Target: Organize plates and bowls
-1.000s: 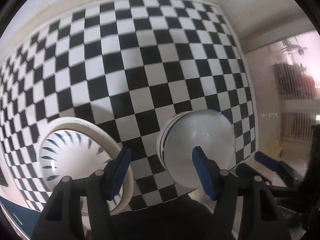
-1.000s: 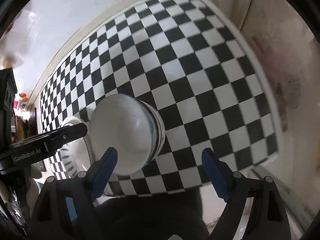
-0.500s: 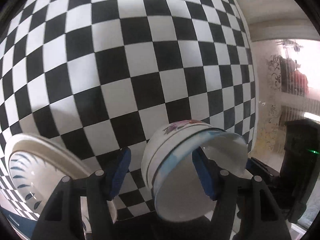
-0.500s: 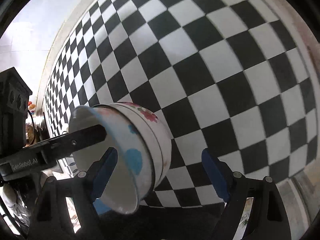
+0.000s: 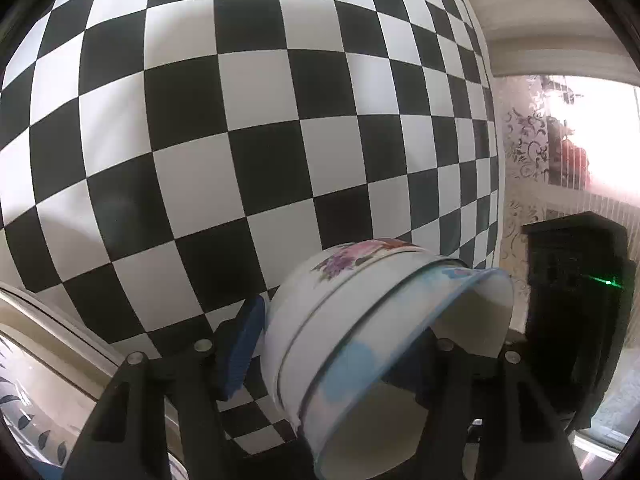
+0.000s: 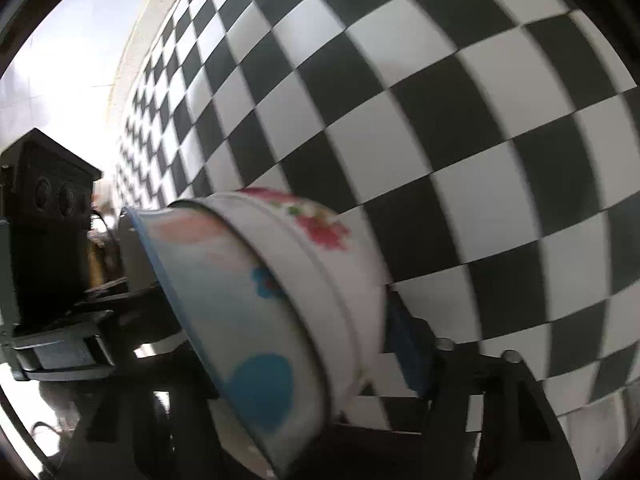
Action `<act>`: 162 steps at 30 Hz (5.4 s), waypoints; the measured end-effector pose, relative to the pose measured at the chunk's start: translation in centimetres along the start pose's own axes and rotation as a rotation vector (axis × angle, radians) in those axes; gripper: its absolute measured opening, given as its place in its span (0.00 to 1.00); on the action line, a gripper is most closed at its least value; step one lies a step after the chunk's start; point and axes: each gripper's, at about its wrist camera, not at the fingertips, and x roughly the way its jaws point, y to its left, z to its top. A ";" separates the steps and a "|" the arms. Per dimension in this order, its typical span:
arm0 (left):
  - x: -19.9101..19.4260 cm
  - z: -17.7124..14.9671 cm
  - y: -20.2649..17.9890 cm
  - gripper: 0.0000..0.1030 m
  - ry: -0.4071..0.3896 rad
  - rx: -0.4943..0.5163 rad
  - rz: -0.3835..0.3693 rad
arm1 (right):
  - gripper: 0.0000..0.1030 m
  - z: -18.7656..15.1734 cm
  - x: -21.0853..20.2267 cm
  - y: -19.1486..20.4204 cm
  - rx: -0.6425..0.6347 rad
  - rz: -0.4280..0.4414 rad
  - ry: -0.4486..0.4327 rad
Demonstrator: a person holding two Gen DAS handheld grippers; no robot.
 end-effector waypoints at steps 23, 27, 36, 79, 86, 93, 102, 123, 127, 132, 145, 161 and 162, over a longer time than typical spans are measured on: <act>-3.0 -1.3 -0.6 0.55 -0.112 0.026 0.081 | 0.57 -0.7 -0.7 2.5 -0.031 0.092 0.005; -4.4 -1.7 -0.6 0.55 -0.132 0.027 0.083 | 0.57 -0.9 -1.2 3.8 -0.040 0.099 0.006; -8.7 -3.4 1.0 0.55 -0.199 0.013 0.095 | 0.56 -1.6 -1.0 9.4 -0.104 0.112 0.012; -12.8 -10.0 17.4 0.55 -0.285 -0.318 0.025 | 0.55 -3.8 13.2 22.3 -0.286 0.007 0.243; -12.7 -9.9 17.5 0.55 -0.282 -0.312 0.018 | 0.55 -3.6 12.7 22.1 -0.287 -0.016 0.239; -12.7 -10.0 17.7 0.55 -0.288 -0.315 0.020 | 0.55 -3.9 12.7 22.6 -0.286 -0.034 0.238; -13.1 -10.4 17.2 0.55 -0.314 -0.302 0.048 | 0.54 -4.4 12.0 23.3 -0.306 -0.077 0.222; -18.1 -14.7 13.3 0.57 -0.505 -0.235 0.335 | 0.55 -7.7 4.1 26.5 -0.473 -0.258 -0.001; -19.2 -16.0 12.0 0.57 -0.558 -0.199 0.396 | 0.55 -9.6 1.4 27.4 -0.511 -0.315 -0.085; -20.2 -17.3 10.8 0.87 -0.619 -0.188 0.419 | 0.76 -11.8 -1.5 28.1 -0.549 -0.412 -0.192; -22.4 -21.5 6.9 0.87 -0.776 -0.122 0.557 | 0.95 -17.3 -6.9 29.4 -0.532 -0.513 -0.448; -26.7 -30.3 2.2 0.87 -0.957 -0.101 0.585 | 0.95 -28.4 -14.5 32.2 -0.609 -0.452 -0.674; -27.0 -31.0 1.9 0.87 -0.968 -0.104 0.576 | 0.95 -29.1 -15.1 32.2 -0.615 -0.451 -0.692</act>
